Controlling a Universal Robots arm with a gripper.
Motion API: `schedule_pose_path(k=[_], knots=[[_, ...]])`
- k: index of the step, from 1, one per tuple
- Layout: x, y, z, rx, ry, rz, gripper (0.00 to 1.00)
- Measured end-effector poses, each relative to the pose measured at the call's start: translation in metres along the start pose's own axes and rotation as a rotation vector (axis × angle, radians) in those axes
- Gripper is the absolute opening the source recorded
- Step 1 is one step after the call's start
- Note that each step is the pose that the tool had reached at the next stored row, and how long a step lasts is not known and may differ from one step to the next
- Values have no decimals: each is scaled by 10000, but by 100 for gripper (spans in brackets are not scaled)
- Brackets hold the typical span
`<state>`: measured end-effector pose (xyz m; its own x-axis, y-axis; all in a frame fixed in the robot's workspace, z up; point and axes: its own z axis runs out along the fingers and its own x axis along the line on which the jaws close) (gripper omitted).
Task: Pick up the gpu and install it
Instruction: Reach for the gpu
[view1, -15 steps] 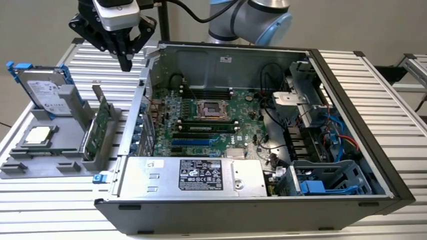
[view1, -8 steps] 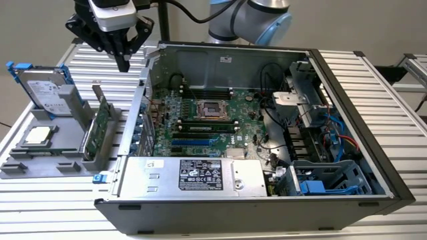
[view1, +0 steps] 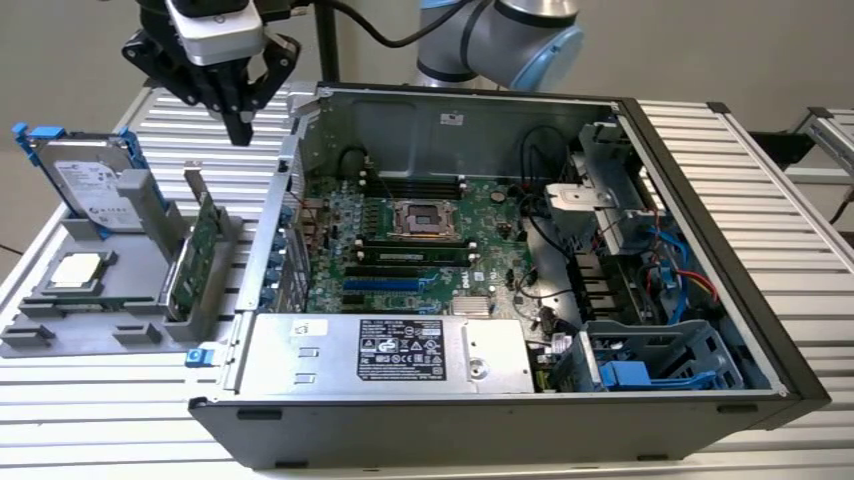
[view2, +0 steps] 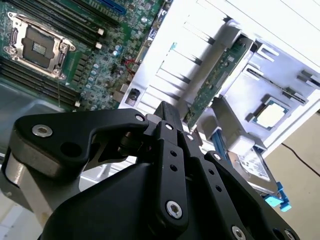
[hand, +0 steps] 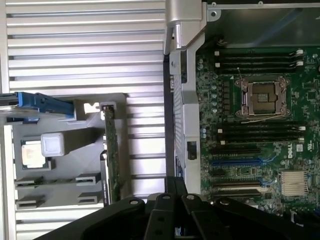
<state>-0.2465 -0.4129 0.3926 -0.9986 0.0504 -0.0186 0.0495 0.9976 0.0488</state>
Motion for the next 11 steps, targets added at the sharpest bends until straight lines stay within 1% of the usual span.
schedule_pose_path(k=[11], knots=[[77, -34, -3, -2, 1, -15, 0]])
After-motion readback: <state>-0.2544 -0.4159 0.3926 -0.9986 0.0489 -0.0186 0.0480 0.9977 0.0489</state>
